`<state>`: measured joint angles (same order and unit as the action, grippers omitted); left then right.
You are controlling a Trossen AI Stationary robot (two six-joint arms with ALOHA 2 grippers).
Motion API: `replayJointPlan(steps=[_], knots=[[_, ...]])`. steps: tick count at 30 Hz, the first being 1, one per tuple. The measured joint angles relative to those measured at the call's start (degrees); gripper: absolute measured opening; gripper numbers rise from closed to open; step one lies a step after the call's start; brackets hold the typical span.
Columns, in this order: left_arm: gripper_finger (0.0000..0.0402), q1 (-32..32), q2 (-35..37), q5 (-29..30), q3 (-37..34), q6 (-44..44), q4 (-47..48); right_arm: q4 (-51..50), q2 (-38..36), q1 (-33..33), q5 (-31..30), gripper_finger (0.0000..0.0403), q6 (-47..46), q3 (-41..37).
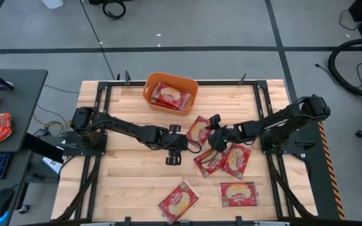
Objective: Sort popcorn bags into baskets
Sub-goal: Put the red popcorn bag into the orange bin
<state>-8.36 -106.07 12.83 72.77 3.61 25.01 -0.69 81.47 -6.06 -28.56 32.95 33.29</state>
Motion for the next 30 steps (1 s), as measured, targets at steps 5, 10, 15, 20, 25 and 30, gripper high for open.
replayJointPlan(steps=[5,10,15,20,25,30], knots=[[0.0173,-0.02,-0.16,-0.01,0.00,0.01,-0.90,-6.48,0.02,3.48,9.09,0.0191,-3.23,1.51],[0.0173,-0.17,1.74,0.10,0.00,-1.40,4.30,-4.31,4.54,4.82,10.50,0.0187,1.31,1.58],[0.0173,-0.69,4.56,0.47,0.02,-4.15,10.08,1.68,11.09,3.94,6.17,0.0185,5.45,1.75],[0.0173,-1.26,5.12,0.47,0.02,-4.47,11.78,3.71,12.69,3.80,6.80,0.0152,8.04,1.75],[0.0173,-1.27,4.91,0.47,0.04,-4.47,11.56,3.48,12.81,3.91,8.45,0.0068,8.17,1.67],[0.0175,-1.45,4.84,0.47,0.02,-1.90,6.18,5.18,12.46,3.90,8.84,0.0010,5.10,1.60]])
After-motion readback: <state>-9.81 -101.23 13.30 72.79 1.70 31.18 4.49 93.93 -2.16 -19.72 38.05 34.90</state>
